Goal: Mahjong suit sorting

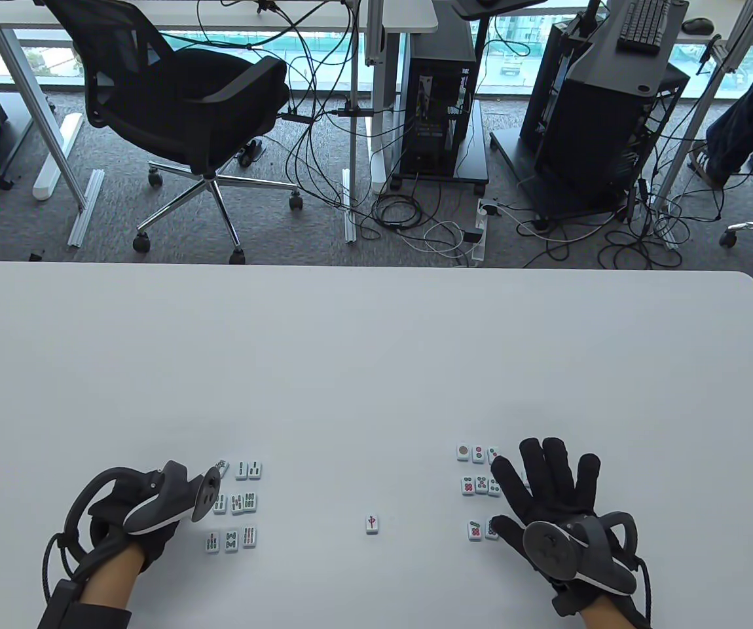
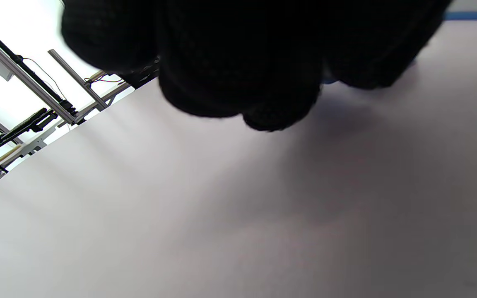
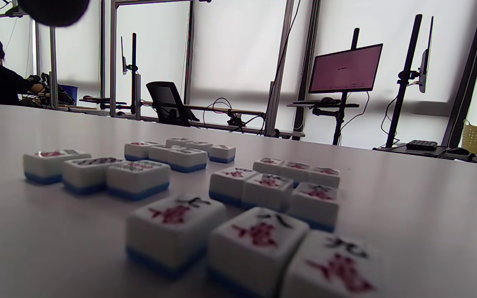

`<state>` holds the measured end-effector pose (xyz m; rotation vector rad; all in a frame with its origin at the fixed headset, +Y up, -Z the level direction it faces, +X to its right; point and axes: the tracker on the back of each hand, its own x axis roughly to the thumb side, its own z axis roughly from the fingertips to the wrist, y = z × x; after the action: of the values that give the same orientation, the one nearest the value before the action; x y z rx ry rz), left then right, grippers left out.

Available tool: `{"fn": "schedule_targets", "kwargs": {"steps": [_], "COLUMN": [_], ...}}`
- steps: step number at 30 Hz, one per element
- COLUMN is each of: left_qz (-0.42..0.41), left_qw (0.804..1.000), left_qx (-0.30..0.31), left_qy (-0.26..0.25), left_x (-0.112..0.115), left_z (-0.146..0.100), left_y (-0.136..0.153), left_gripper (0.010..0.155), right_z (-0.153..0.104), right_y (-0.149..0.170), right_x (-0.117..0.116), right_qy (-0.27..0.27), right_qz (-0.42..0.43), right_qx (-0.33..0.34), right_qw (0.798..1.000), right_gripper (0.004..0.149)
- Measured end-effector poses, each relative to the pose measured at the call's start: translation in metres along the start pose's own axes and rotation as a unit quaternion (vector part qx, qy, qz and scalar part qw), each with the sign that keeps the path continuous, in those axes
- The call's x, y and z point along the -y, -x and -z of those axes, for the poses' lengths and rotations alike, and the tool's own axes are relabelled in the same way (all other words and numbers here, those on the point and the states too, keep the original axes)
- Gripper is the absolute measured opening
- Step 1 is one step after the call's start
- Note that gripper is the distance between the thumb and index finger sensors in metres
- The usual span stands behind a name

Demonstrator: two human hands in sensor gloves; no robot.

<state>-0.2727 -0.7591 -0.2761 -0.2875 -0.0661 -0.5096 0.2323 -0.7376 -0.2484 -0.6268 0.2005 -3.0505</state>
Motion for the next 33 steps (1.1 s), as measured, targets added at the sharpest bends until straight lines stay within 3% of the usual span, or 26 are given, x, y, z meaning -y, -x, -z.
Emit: {"fn": "schedule_targets", "kwargs": {"steps": [15, 22, 26, 33], "left_qz": [0.019, 0.012, 0.011, 0.104], "left_qw": [1.000, 0.999, 0.993, 0.960], "left_qx": [-0.003, 0.000, 0.056, 0.180], "left_qy": [0.006, -0.042, -0.100, -0.187], "left_x": [-0.001, -0.038, -0.068, -0.110], "left_z": [0.002, -0.008, -0.011, -0.022], "left_y": [-0.005, -0.006, -0.040, -0.137], "left_gripper": [0.066, 0.066, 0.066, 0.069], "right_z": [0.000, 0.000, 0.000, 0.000], "right_y": [0.000, 0.002, 0.002, 0.003], "right_x": [0.000, -0.001, 0.000, 0.000], "right_qy": [-0.004, 0.000, 0.003, 0.009], "right_qz": [0.004, 0.011, 0.010, 0.015], "right_qx": [-0.001, -0.005, -0.005, -0.005], "right_qw": [1.000, 1.000, 1.000, 1.000], "right_gripper": [0.077, 0.077, 0.076, 0.076]}}
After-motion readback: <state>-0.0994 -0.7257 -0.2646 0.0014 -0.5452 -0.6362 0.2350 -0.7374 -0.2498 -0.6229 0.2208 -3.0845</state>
